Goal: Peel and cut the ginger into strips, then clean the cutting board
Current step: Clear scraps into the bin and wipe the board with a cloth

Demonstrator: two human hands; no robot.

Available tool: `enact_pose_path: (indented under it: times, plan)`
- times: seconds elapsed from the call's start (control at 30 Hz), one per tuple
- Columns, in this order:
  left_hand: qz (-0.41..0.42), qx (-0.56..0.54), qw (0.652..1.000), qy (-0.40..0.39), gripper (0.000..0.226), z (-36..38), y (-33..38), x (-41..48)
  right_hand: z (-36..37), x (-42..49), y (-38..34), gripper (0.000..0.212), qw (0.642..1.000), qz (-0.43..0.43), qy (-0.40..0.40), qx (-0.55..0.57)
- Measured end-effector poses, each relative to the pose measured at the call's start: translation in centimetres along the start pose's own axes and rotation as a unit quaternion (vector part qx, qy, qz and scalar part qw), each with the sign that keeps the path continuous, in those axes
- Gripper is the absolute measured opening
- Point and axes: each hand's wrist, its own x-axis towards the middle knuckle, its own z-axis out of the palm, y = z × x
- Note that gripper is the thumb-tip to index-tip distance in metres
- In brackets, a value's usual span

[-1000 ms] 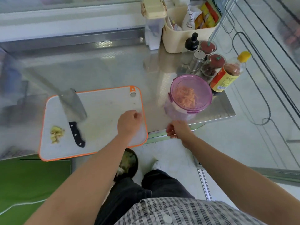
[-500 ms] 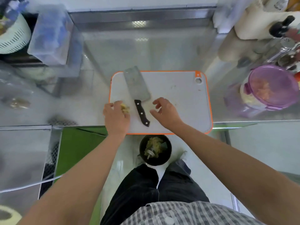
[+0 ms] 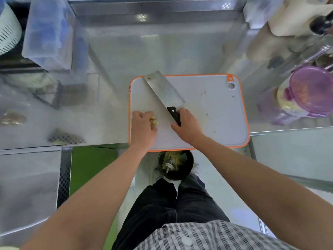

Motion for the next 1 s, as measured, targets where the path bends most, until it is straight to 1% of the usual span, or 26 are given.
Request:
enact_pose_path:
  times: [0.07, 0.13, 0.17, 0.23, 0.27, 0.3, 0.33, 0.37, 0.4, 0.43, 0.47, 0.53, 0.6, 0.7, 0.77, 0.83, 0.87, 1.0]
  plan:
    - [0.014, -0.026, 0.999, -0.019, 0.052, 0.5, 1.0, 0.1, -0.8, -0.3, 0.7, 0.03, 1.0, -0.009, 0.01, 0.008]
    - [0.028, -0.027, 0.999, -0.026, 0.051, 0.8, 1.9, 0.1, -1.7, -0.5, 1.5, 0.025, 0.999, -0.018, 0.032, -0.001]
    - [0.029, -0.015, 0.999, -0.013, 0.049, 0.9, 1.9, 0.1, -1.9, -0.6, 1.7, 0.024, 0.999, -0.02, 0.043, -0.009]
    - [0.02, 0.012, 0.998, 0.055, 0.037, 0.7, 2.0, 0.1, -2.6, -0.7, 2.2, 0.025, 0.998, -0.026, 0.058, -0.029]
    - [0.013, 0.014, 0.996, 0.089, 0.029, 0.7, 2.0, 0.1, -2.8, -0.7, 2.2, 0.025, 0.997, -0.033, 0.057, -0.036]
    - [0.001, -0.011, 0.994, 0.105, 0.022, 0.6, 2.2, 0.2, -2.8, -0.8, 2.2, 0.026, 0.997, -0.046, 0.055, -0.039]
    - [-0.03, -0.077, 0.993, 0.089, 0.02, 0.3, 2.8, 0.3, -2.7, -0.9, 2.0, 0.026, 0.996, -0.064, 0.05, -0.043]
    - [-0.077, -0.176, 0.981, 0.04, 0.025, 0.2, 3.5, 0.3, -2.3, -1.0, 1.6, 0.027, 0.994, -0.084, 0.043, -0.05]
    - [-0.117, -0.283, 0.952, -0.011, 0.03, 0.0, 4.4, 0.3, -1.9, -1.1, 1.1, 0.028, 0.992, -0.102, 0.033, -0.061]
    - [-0.147, -0.358, 0.922, -0.024, 0.032, -0.2, 5.2, 0.2, -1.5, -1.1, 0.5, 0.029, 0.99, -0.118, 0.021, -0.073]
    - [-0.158, -0.376, 0.913, -0.004, 0.031, -0.4, 5.7, 0.2, -1.1, -1.1, -0.2, 0.032, 0.988, -0.135, 0.009, -0.078]
    - [-0.187, -0.378, 0.905, 0.05, 0.028, -0.7, 5.7, 0.1, -0.5, -1.2, -1.3, 0.041, 0.982, -0.179, -0.016, -0.059]
    - [-0.219, -0.377, 0.896, 0.085, 0.022, -1.2, 3.9, 0.1, -0.1, -1.2, -1.9, 0.046, 0.974, -0.22, -0.037, -0.024]
    - [-0.253, -0.411, 0.866, 0.129, 0.014, -2.7, 0.4, 0.1, 0.6, -1.2, -2.5, 0.037, 0.97, -0.238, -0.041, 0.01]
    - [-0.27, -0.418, 0.855, 0.145, 0.024, -4.1, -1.7, -0.3, 1.2, -1.0, -2.8, 0.036, 0.97, -0.239, -0.035, 0.016]
    - [-0.284, -0.395, 0.861, 0.148, 0.027, -5.4, -3.8, -0.5, 1.9, -0.9, -2.9, 0.037, 0.972, -0.233, -0.033, 0.012]
    - [-0.292, -0.383, 0.865, 0.138, 0.026, -6.0, -4.7, -0.7, 2.2, -0.8, -3.0, 0.037, 0.973, -0.227, -0.031, 0.008]
    - [-0.293, -0.304, 0.902, 0.089, 0.024, -7.0, -7.8, -0.9, 3.2, -0.7, -3.1, 0.037, 0.98, -0.196, -0.015, -0.008]
